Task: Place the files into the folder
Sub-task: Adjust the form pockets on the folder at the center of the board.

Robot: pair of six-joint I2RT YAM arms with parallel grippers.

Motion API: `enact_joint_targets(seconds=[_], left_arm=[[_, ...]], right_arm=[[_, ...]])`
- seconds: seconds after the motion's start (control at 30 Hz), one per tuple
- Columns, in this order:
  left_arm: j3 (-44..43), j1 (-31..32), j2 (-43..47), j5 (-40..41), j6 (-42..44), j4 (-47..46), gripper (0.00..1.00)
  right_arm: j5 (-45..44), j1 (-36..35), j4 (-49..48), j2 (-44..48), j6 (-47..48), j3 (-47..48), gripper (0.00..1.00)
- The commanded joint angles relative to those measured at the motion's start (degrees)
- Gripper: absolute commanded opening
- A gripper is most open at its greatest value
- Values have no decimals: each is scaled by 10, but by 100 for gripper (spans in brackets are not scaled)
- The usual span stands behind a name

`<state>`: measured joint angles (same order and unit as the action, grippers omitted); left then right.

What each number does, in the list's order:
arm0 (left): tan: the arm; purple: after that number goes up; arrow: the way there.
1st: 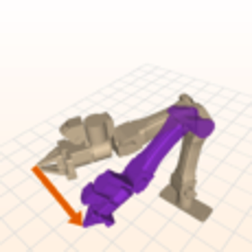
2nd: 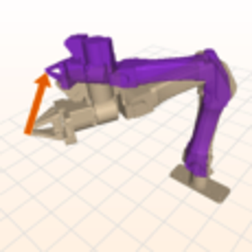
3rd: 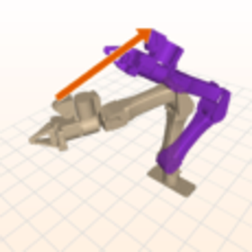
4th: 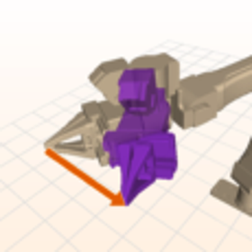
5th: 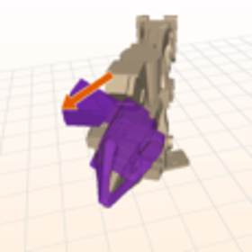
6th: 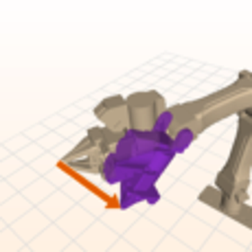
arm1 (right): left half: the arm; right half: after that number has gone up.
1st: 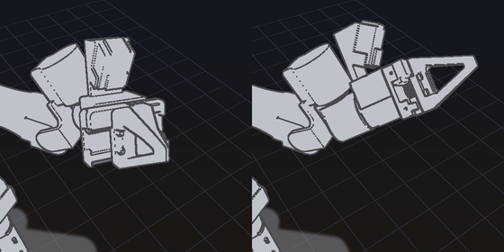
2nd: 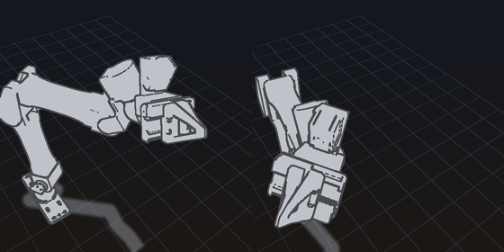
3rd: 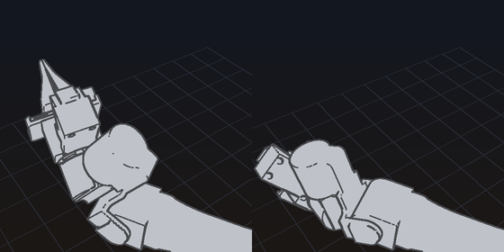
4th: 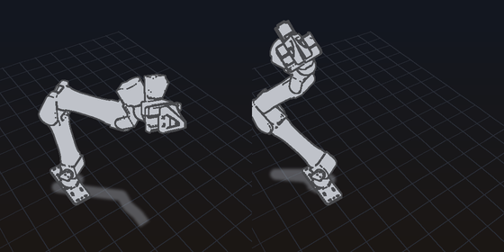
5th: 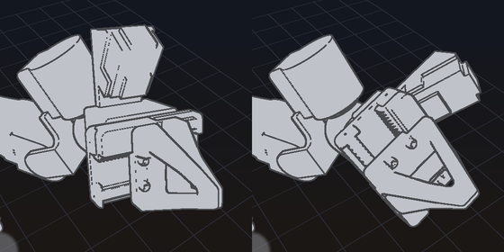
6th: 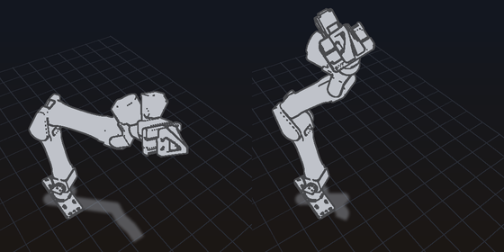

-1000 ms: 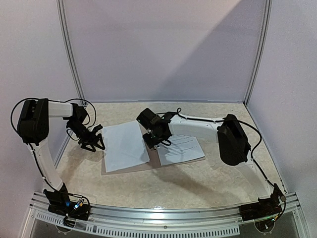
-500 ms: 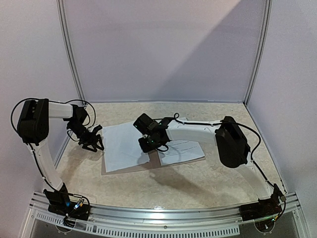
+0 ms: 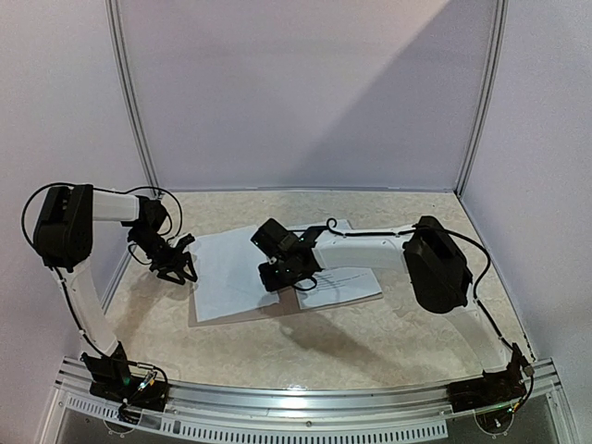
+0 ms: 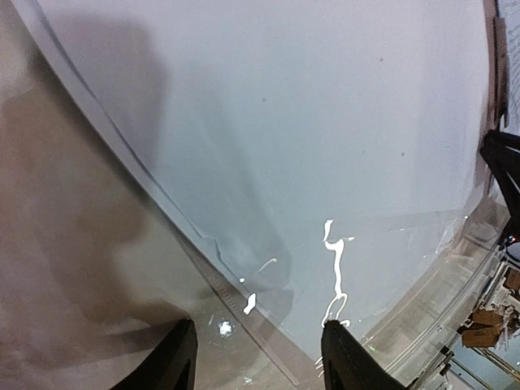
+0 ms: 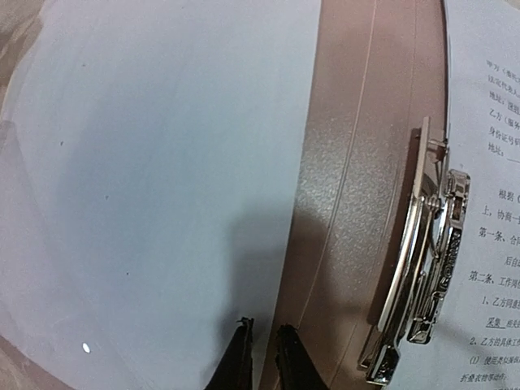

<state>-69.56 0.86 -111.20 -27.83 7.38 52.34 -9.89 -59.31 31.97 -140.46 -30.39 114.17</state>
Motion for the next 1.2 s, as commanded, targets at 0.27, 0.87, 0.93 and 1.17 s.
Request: enact_joint_targets(seconds=[0.27,0.87,0.93,1.17], left_arm=[[17,8,-27,9,-3,-14,55],[17,5,11,20,11,-10,56],[17,5,17,22,11,-10,56],[18,5,19,23,12,-12,56]], right_arm=[[145,-32,-112,99,-99,-162,4],[13,-35,4,147,-16,-68,34],[-59,-35,33,153,-11,-60,46],[-150,0,98,73,12,6,73]])
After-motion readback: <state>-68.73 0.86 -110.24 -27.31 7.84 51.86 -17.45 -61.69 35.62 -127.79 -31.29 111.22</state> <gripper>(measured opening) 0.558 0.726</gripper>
